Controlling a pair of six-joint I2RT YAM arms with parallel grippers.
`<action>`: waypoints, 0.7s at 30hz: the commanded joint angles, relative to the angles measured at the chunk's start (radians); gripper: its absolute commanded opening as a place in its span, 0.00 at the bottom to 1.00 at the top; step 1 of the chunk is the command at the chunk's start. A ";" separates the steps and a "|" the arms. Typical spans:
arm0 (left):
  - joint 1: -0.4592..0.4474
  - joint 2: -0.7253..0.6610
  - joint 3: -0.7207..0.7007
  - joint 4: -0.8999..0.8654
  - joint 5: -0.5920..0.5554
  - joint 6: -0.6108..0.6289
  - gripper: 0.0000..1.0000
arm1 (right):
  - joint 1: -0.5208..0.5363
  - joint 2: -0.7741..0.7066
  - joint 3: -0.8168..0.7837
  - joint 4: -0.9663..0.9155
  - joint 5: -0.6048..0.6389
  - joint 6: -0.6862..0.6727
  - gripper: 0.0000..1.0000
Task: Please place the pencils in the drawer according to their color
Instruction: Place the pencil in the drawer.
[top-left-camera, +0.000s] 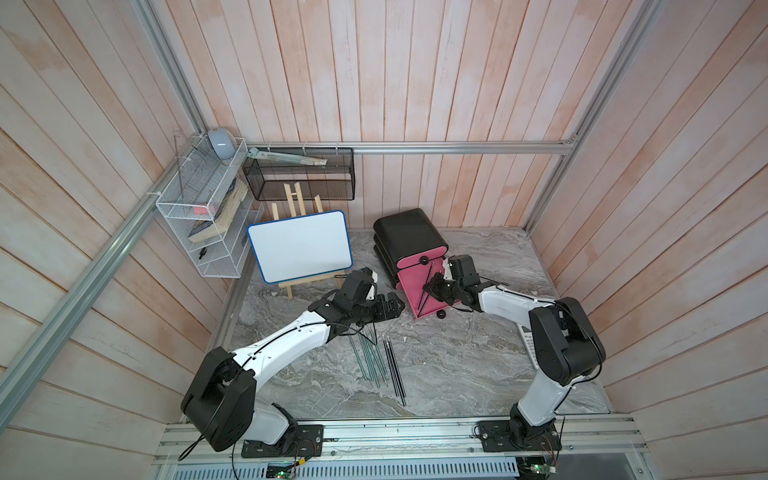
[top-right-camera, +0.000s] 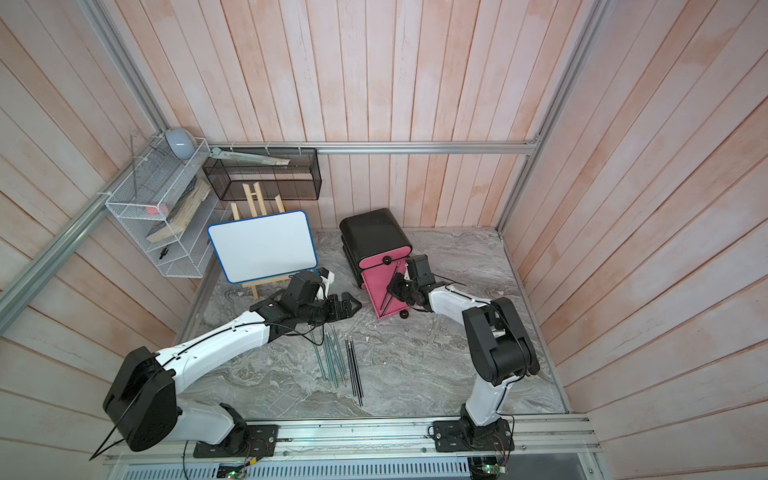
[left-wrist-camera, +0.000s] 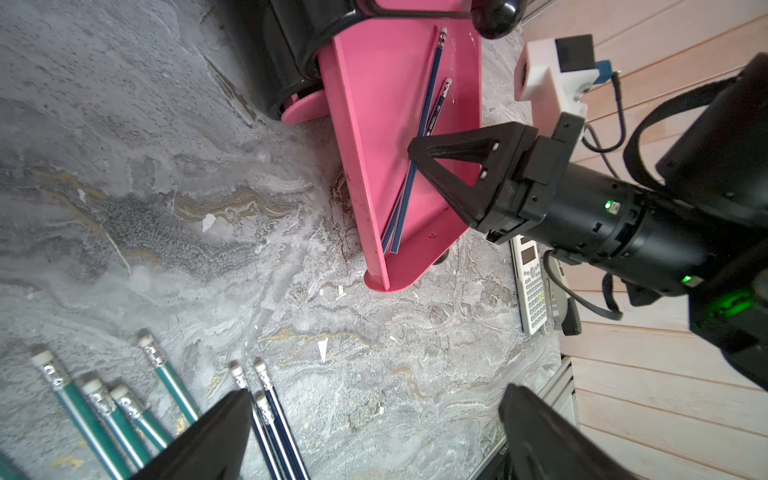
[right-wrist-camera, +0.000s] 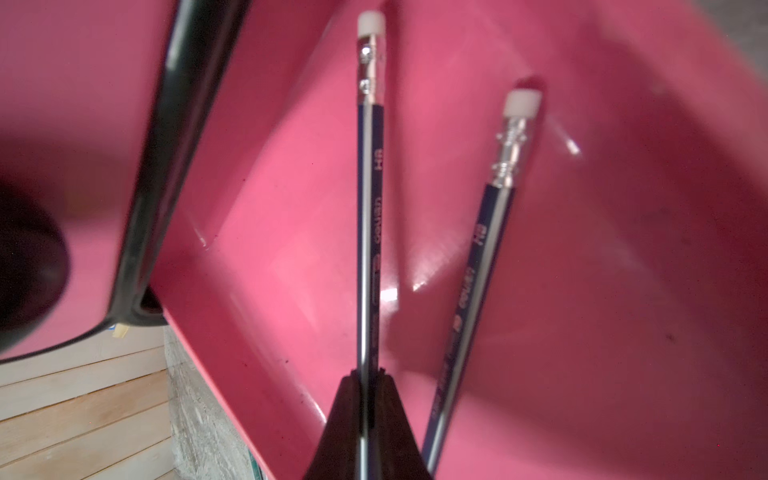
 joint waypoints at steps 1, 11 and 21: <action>-0.006 -0.009 0.018 -0.008 -0.017 0.013 1.00 | -0.003 0.000 0.022 -0.023 0.013 -0.031 0.24; -0.006 -0.038 -0.008 -0.014 -0.034 0.006 1.00 | 0.015 -0.181 -0.052 -0.082 0.017 -0.068 0.37; 0.005 -0.142 -0.128 -0.067 -0.101 -0.030 1.00 | 0.228 -0.342 -0.149 -0.230 0.127 -0.108 0.38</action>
